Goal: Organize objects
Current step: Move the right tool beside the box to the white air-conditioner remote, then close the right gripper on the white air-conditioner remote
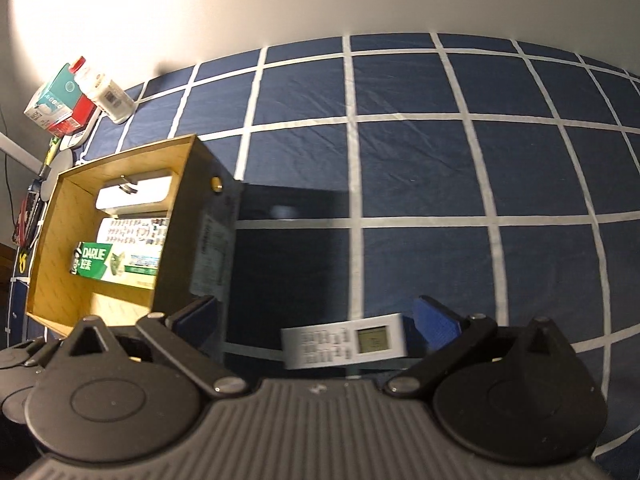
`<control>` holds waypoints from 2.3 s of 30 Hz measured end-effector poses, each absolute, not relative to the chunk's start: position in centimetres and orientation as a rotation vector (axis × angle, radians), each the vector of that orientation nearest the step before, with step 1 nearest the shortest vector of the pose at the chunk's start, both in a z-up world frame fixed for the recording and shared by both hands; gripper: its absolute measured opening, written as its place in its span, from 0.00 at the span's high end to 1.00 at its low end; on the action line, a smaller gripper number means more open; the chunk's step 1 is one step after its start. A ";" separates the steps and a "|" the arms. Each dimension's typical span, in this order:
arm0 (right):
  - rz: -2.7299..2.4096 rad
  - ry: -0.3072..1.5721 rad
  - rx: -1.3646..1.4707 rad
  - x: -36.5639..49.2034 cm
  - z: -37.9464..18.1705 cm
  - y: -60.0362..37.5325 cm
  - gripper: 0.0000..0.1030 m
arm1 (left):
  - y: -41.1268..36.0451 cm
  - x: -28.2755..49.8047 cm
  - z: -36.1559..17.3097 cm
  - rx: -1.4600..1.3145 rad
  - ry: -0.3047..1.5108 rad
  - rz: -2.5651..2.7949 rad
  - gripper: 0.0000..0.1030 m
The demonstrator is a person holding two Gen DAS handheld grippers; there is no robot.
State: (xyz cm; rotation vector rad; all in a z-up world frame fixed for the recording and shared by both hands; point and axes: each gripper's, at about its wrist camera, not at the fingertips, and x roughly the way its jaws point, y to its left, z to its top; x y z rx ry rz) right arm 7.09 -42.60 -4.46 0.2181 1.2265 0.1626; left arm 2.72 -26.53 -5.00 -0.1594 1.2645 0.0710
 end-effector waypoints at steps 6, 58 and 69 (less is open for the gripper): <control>0.186 1.247 0.214 7.4 -5.6 -45.4 0.00 | -29.5 3.0 -6.3 -0.179 1.277 0.085 0.00; 0.270 1.501 0.161 10.9 -18.3 -44.2 0.34 | -31.0 5.9 -17.6 -0.360 1.476 0.041 0.32; 0.256 1.485 0.178 10.6 -17.9 -44.3 0.42 | -30.9 5.9 -17.4 -0.350 1.472 0.028 0.33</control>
